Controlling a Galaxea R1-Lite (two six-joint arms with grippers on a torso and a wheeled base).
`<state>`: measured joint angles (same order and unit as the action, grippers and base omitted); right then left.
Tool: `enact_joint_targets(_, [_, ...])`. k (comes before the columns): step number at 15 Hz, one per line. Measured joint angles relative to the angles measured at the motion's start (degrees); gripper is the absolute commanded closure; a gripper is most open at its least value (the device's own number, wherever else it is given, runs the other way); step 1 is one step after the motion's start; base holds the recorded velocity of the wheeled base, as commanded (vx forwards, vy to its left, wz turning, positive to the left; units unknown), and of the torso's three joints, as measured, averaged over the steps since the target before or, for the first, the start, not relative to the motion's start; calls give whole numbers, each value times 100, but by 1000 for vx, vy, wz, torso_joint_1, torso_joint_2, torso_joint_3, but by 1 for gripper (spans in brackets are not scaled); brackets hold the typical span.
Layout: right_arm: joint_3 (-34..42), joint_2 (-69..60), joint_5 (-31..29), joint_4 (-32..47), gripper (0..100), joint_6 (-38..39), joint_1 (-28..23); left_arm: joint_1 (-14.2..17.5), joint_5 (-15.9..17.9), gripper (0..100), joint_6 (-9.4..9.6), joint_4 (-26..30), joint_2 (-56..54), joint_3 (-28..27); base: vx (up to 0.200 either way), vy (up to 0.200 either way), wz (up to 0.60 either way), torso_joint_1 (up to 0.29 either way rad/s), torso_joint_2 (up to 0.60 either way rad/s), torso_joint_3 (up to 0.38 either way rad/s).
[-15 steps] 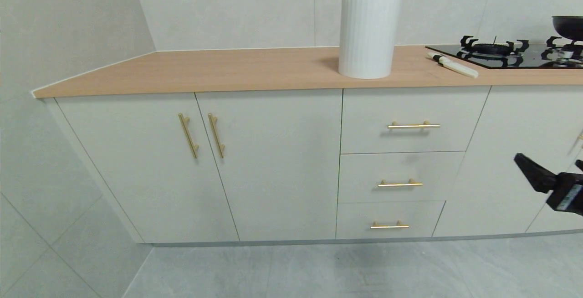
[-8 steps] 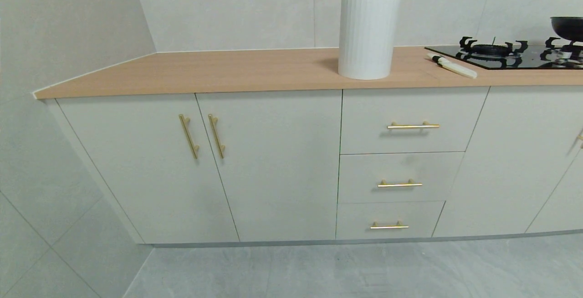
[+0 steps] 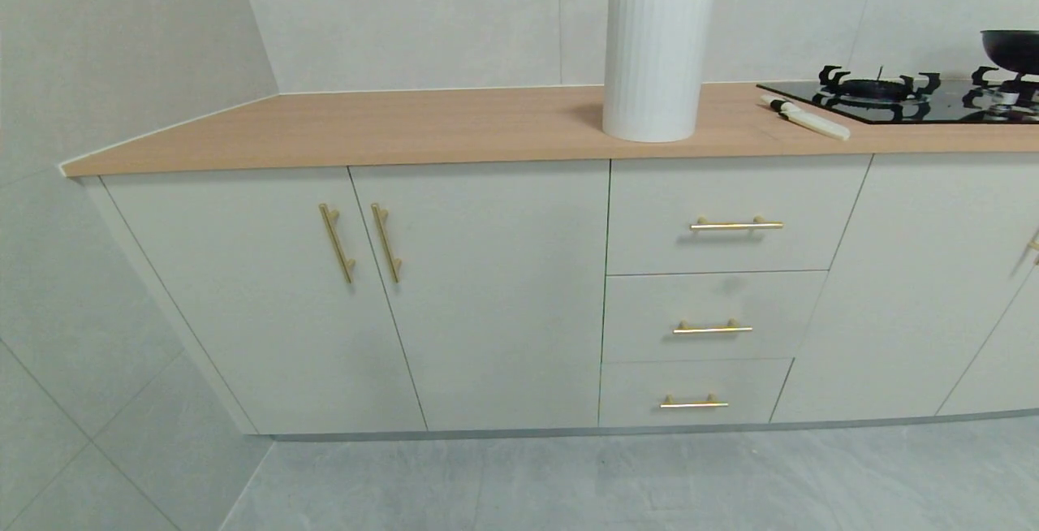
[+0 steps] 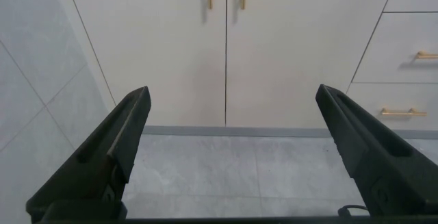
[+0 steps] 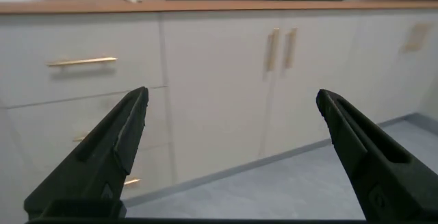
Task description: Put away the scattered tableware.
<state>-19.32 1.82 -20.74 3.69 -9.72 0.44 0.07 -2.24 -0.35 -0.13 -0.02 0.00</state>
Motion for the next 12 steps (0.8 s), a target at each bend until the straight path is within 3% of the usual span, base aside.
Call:
enact_joint_targets(3, [483, -149, 1486, -15, 0, 602, -39, -2, -2, 0, -2, 2, 0, 0, 0, 0, 0, 0, 0, 0])
enact_joint_targets(5, [909, -179, 2041, -121, 0, 844, -44, 2, -2, 0, -5, 0, 0, 0, 0, 0, 0, 0, 0, 0])
enact_joint_targets(9, [1731, -197, 2188, -667, 0, 819, -44, 2, -2, 0, -2, -2, 0, 0, 0, 0, 0, 0, 0, 0])
enact_joint_targets(12, [1894, -197, 2193, -369, 0, 833, -44, 2, -2, 0, 0, -2, 0, 0, 0, 0, 0, 0, 0, 0])
